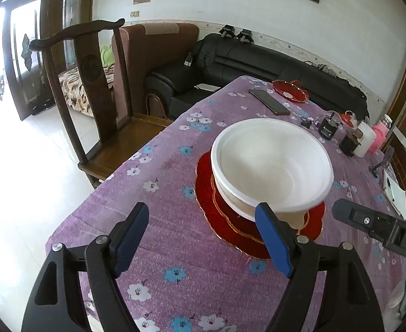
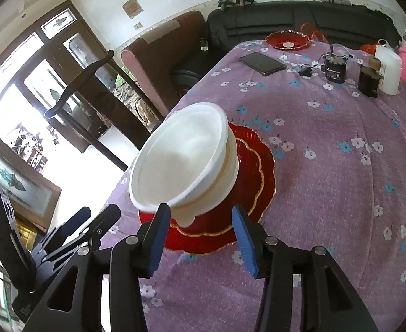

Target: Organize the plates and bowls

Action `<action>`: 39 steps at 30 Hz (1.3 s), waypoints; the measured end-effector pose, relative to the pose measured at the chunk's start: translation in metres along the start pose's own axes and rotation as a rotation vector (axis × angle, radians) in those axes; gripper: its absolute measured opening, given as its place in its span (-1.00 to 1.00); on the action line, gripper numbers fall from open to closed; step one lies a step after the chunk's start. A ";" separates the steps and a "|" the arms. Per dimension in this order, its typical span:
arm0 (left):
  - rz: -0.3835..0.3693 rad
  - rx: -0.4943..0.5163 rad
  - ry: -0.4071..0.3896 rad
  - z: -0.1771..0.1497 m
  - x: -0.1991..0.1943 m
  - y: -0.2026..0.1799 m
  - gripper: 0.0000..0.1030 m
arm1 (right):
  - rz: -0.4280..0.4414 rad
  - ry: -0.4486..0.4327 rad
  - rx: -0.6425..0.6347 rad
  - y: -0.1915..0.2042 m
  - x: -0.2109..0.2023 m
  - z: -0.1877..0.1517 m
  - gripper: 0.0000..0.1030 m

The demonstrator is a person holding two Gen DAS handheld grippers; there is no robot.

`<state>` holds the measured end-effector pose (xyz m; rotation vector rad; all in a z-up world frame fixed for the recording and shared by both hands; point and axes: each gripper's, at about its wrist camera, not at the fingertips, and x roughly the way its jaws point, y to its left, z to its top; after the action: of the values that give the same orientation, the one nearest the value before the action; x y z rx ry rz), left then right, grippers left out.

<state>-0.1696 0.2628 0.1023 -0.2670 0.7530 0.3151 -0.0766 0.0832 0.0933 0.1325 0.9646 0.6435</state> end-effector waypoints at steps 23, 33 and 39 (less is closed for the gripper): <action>0.050 0.086 -0.116 -0.027 -0.038 -0.040 0.55 | -0.051 -0.104 -0.083 -0.013 -0.044 -0.058 0.16; 0.076 0.112 -0.315 -0.038 -0.076 -0.065 0.83 | -0.046 -0.161 -0.059 -0.027 -0.058 -0.071 0.31; 0.067 0.133 -0.381 -0.045 -0.089 -0.079 0.91 | -0.052 -0.212 -0.062 -0.029 -0.065 -0.077 0.39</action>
<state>-0.2291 0.1581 0.1429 -0.0521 0.4045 0.3651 -0.1508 0.0099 0.0848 0.1177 0.7409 0.5977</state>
